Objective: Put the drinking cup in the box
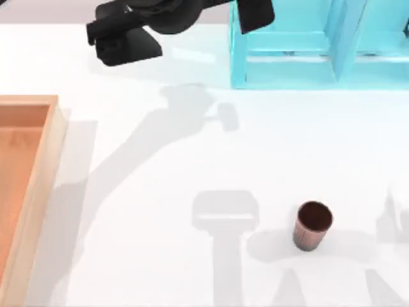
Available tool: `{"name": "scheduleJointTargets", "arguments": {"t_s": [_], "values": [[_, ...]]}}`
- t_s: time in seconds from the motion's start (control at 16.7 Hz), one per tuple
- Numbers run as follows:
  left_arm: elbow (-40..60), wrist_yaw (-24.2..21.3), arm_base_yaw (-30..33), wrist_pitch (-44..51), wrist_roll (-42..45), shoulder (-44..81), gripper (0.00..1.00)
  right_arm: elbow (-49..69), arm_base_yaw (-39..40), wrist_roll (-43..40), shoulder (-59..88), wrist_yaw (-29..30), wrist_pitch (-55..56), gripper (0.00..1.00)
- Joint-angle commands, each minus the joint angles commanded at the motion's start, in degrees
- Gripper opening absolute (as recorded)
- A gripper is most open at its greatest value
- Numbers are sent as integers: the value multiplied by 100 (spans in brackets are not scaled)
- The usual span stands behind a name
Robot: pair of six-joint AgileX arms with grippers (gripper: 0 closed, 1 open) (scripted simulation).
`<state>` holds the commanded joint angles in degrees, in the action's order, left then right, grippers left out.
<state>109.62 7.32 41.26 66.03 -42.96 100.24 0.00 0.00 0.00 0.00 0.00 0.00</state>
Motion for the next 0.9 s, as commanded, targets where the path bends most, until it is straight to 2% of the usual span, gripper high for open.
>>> {"name": "scheduleJointTargets", "arguments": {"t_s": [0.24,0.48,0.72,0.9], "values": [[2345,108,960,1370,-846,2117,100,0,0,0,0,0,0,100],[4235,185,1748,2452,-1496,3848,100,0,0,0,0,0,0,100],[5403,224,2264,3127,-1888,4941,100,0,0,0,0,0,0,100],[5665,231,2391,3285,-1976,5193,100,0,0,0,0,0,0,100]]}}
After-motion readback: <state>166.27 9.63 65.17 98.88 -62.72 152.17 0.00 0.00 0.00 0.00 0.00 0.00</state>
